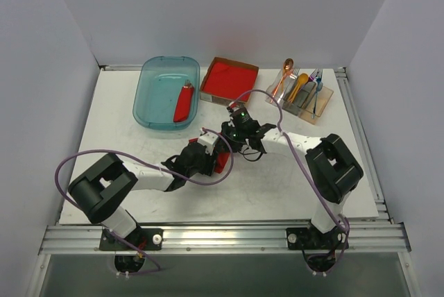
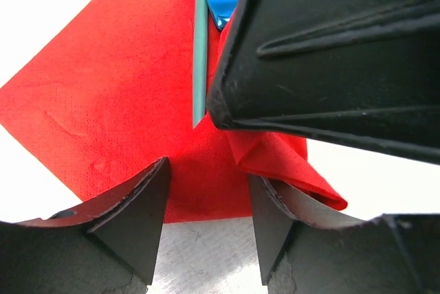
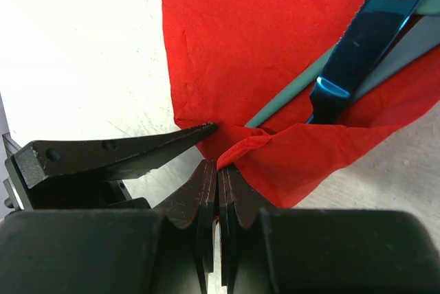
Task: Place the utensils on the paper napkin and roll it up
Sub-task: Roll the napkin at the center of the board.
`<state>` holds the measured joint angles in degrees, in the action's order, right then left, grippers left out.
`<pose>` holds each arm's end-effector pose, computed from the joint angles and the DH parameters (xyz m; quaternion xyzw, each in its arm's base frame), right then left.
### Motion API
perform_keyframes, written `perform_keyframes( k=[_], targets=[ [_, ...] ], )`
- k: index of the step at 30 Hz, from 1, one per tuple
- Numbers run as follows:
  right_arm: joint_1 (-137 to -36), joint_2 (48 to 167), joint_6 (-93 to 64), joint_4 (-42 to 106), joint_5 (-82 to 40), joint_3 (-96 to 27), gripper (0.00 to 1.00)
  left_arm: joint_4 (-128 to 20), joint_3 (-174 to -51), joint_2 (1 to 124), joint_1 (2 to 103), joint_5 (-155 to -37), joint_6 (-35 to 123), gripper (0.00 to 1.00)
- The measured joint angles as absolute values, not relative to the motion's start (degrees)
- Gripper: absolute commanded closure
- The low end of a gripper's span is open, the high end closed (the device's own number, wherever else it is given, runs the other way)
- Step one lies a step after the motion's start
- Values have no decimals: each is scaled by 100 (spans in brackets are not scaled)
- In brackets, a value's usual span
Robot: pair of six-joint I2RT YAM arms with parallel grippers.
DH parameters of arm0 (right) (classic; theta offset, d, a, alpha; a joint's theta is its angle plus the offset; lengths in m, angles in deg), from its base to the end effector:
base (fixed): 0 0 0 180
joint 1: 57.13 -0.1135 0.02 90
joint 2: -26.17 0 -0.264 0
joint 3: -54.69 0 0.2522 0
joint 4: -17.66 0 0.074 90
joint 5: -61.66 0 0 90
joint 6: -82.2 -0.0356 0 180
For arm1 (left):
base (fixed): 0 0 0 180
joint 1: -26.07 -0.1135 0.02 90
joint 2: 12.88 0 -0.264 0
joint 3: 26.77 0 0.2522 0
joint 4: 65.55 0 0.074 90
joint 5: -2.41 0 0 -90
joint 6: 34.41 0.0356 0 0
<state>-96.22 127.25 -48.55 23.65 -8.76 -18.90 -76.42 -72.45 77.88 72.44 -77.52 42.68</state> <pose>0.2906 0.2515 0.1968 -0.0679 0.8691 0.4143 0.2617 0.2058 -0.2069 0.1376 0.2141 0.8550 -0.1631 0.4434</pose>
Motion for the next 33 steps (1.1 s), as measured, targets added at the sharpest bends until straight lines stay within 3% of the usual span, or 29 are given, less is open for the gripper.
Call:
perform_keyframes(
  k=[33],
  targets=[
    [-9696, 13720, -4702, 2168, -651, -2489, 100, -7628, -7132, 7629, 7244, -7759, 4246, 42]
  ],
)
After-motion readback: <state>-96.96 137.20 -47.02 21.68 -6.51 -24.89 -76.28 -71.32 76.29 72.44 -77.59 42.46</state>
